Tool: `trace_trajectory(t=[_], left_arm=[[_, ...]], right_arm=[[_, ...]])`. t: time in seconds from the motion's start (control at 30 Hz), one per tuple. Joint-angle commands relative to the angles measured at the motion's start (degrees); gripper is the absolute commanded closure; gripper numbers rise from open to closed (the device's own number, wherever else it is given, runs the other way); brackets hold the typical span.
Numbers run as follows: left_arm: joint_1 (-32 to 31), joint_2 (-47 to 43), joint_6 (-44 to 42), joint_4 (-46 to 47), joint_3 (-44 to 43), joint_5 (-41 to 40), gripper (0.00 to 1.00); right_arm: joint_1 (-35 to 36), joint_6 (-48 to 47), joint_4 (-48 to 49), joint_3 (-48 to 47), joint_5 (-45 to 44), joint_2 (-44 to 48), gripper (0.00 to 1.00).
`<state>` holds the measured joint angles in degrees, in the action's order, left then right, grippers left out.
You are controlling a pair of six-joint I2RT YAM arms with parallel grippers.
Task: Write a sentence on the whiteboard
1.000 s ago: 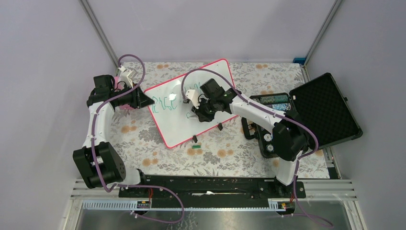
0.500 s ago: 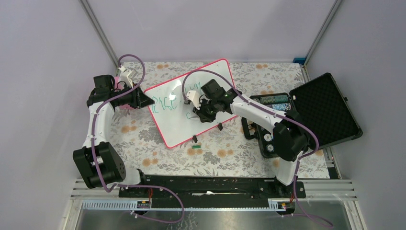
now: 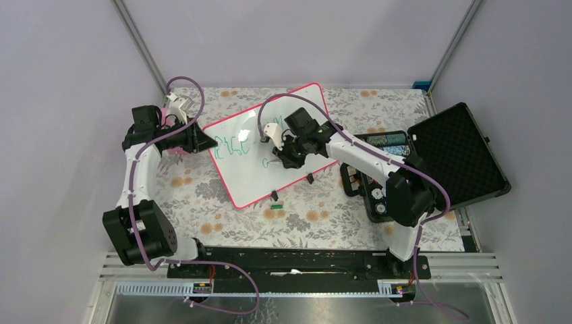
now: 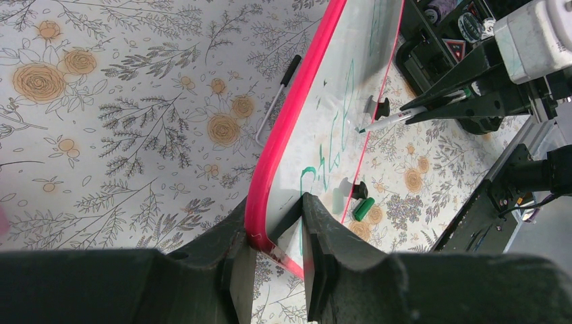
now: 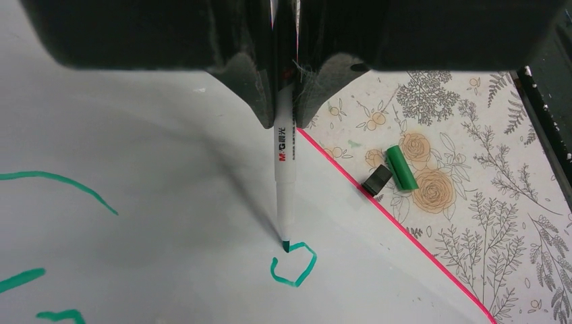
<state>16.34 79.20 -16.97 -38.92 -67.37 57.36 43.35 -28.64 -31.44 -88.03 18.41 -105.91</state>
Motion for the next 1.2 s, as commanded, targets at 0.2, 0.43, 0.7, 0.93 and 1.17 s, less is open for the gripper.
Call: trace_trajectory(t=[0.2,0.43,0.7,0.93,1.17], left_arm=[[-0.56,-1.11,-3.11,1.3,-0.52,-0.93,1.0],[-0.5,-1.07,-3.24,1.31,-0.39,-0.94,1.0],[-0.56,-1.12,-3.24,1.3,-0.35,-0.89,1.0],[-0.55,-1.05,-3.24,1.26,-0.48,-0.93,1.0],[-0.5,-1.14,-3.24,1.31,-0.47,-0.95,1.0]], right_arm=[[-1.2,0.07,1.56,-3.36,-3.3,0.8,1.0],[-1.23,0.28,1.54,-4.13,-3.15,0.34,1.0],[-1.23,-0.09,0.56,-4.25,-2.16,0.31,1.0],[-0.95,-0.92,0.51,-1.46,-0.98,0.9,1.0],[-0.74,-1.4,0.13,-0.15,-0.66,1.55,1.0]])
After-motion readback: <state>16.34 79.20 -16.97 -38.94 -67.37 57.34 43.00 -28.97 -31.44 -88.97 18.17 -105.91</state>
